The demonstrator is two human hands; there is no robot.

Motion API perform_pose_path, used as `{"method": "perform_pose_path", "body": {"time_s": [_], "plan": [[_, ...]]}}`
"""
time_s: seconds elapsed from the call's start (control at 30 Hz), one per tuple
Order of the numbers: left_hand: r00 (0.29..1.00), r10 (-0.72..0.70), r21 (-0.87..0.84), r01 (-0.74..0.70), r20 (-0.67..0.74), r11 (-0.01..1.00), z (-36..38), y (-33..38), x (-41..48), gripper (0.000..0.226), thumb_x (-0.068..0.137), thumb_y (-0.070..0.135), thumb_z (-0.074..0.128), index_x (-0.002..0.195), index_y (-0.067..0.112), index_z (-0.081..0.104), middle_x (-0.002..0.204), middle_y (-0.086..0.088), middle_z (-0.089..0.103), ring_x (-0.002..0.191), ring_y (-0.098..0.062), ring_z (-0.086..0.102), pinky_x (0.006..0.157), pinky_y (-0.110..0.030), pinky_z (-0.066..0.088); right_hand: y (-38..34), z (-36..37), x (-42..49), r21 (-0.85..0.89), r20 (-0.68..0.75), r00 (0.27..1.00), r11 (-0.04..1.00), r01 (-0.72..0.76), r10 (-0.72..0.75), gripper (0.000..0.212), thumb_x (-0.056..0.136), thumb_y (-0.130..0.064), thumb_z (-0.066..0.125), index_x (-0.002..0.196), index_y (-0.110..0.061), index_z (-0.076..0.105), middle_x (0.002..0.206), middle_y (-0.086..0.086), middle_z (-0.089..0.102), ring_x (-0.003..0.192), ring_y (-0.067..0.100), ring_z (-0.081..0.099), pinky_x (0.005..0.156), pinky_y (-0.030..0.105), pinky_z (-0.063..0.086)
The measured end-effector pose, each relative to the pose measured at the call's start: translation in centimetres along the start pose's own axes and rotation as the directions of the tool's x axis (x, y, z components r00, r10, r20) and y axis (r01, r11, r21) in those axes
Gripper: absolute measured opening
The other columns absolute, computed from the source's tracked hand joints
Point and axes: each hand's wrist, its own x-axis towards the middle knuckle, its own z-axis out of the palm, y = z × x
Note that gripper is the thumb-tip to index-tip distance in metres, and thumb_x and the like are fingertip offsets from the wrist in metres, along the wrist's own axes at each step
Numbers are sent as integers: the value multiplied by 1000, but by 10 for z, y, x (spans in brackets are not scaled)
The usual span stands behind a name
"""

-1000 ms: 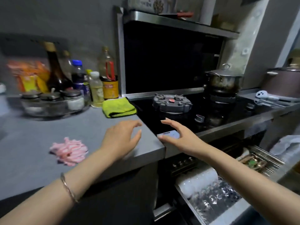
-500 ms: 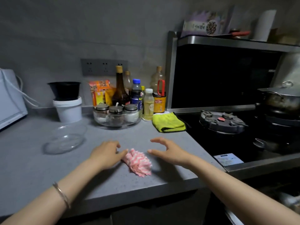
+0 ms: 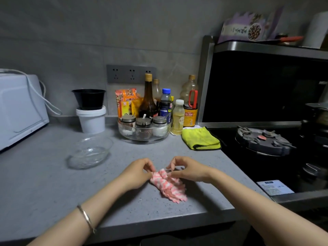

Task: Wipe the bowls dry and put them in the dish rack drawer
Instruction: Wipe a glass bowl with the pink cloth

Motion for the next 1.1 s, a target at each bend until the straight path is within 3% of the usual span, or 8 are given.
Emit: {"method": "perform_pose_path", "body": {"time_s": [0.17, 0.27, 0.37, 0.47, 0.63, 0.8, 0.9, 1.1], "plan": [[999, -44, -93, 45, 9, 995, 7, 4, 1, 22, 82, 9, 65, 92, 23, 52, 74, 9, 61, 59, -2, 52, 56, -15, 40, -6, 5, 3, -195, 84, 996, 981, 14, 3, 38, 91, -31, 61, 127, -20, 52, 120, 3, 56, 101, 15, 56, 75, 9, 41], [998, -64, -96, 65, 17, 993, 6, 3, 2, 22, 82, 3, 60, 86, 24, 54, 72, 6, 61, 55, -2, 49, 54, -15, 40, -4, 6, 6, -267, 81, 997, 963, 38, -17, 19, 87, -27, 67, 98, -16, 56, 105, 1, 49, 88, 13, 49, 71, 18, 39], [998, -48, -65, 46, -31, 997, 5, 4, 2, 13, 88, 18, 62, 100, 18, 58, 89, 6, 60, 71, -5, 52, 67, -17, 40, -7, -1, 3, 8, 114, 993, 1000, 12, -13, 21, 86, -18, 68, 83, -20, 48, 83, 1, 52, 74, 15, 49, 65, 25, 40], [999, -47, -357, 44, 0, 933, 4, 11, 0, 32, 88, 31, 64, 114, 13, 60, 101, 8, 66, 93, -9, 63, 79, -16, 46, -18, -12, 1, 239, 86, 994, 970, 44, -67, 20, 88, -14, 66, 84, -20, 48, 77, 2, 54, 69, 15, 48, 58, 23, 35], [992, 4, -568, -74, -124, 820, -21, 20, -7, 17, 85, 6, 68, 96, 18, 66, 87, 0, 73, 80, -14, 67, 74, -23, 55, -47, -24, 6, 457, -46, 998, 888, 52, -35, 25, 83, -2, 68, 86, -16, 48, 76, 8, 62, 63, 15, 61, 50, 20, 45], [967, 68, -501, -187, -246, 845, -53, 16, -13, 14, 93, 6, 56, 94, 20, 61, 81, 1, 72, 72, -12, 63, 64, -25, 52, -69, -8, 17, 653, 183, 982, 752, -90, -41, 37, 79, -9, 71, 114, -8, 60, 112, 16, 67, 96, 25, 65, 89, 35, 52], [971, 125, -474, -209, -203, 855, -72, 13, -22, 19, 98, 9, 46, 100, 22, 60, 79, 7, 69, 65, -2, 62, 54, -14, 46, -86, 15, 25, 683, 283, 957, 714, -152, -67, 36, 89, -27, 59, 121, -10, 59, 119, 12, 65, 104, 23, 63, 93, 32, 50], [960, 198, -344, -258, -200, 903, -103, -9, -21, 26, 100, 10, 42, 121, 16, 56, 111, -5, 67, 100, -7, 63, 83, -32, 52, -103, 48, 50, 715, 348, 933, 669, -204, -88, 45, 85, -25, 66, 124, -8, 55, 121, 15, 64, 111, 27, 61, 99, 39, 47]]}}
